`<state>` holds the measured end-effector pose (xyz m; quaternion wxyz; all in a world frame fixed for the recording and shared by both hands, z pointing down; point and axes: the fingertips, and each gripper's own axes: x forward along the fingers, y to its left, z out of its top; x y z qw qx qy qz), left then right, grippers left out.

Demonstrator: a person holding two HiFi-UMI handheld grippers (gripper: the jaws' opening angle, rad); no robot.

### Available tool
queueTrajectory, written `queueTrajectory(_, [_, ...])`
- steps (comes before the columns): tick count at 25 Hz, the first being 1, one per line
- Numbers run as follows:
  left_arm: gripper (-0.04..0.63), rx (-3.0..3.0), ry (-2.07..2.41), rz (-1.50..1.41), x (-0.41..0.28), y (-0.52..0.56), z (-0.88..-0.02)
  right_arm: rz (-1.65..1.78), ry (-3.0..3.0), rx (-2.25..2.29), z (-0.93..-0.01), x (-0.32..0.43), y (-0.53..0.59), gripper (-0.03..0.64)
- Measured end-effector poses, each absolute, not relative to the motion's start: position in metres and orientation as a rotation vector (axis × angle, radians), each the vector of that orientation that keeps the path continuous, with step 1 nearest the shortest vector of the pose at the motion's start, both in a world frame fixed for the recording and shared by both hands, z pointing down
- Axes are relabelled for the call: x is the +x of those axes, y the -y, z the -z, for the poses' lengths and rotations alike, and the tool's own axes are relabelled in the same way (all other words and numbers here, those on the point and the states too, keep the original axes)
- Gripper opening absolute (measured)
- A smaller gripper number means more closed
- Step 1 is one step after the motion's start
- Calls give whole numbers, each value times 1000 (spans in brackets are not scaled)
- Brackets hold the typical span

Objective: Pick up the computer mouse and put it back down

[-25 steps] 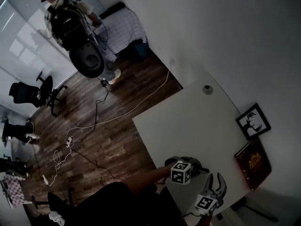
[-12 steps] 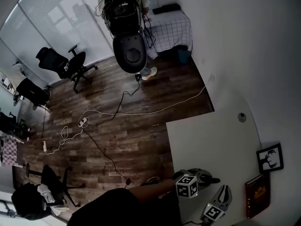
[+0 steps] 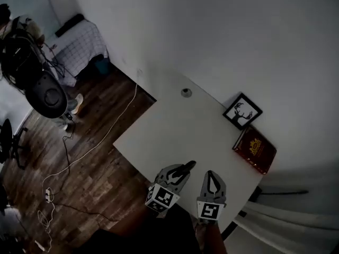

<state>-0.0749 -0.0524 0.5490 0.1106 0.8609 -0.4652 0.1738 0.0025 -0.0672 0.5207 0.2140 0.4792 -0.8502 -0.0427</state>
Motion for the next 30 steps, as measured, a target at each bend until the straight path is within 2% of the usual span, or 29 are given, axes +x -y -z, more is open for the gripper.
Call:
queueTrajectory(6, [132, 2623, 1373, -369, -75, 24, -518, 160, 2305, 1539, -485, 9, 23, 21])
queueTrajectory(14, [132, 2745, 1323, -333, -57, -22, -479, 156, 2246, 1750, -448, 25, -35, 21])
queueTrajectory(21, [132, 2750, 1379, -178, -37, -57, -446, 154, 2256, 1794, -429, 46, -68, 21])
queueTrajectory(30, [132, 2764, 1463, -140, 2, -90, -419, 163, 2345, 1780, -408, 82, -101, 21])
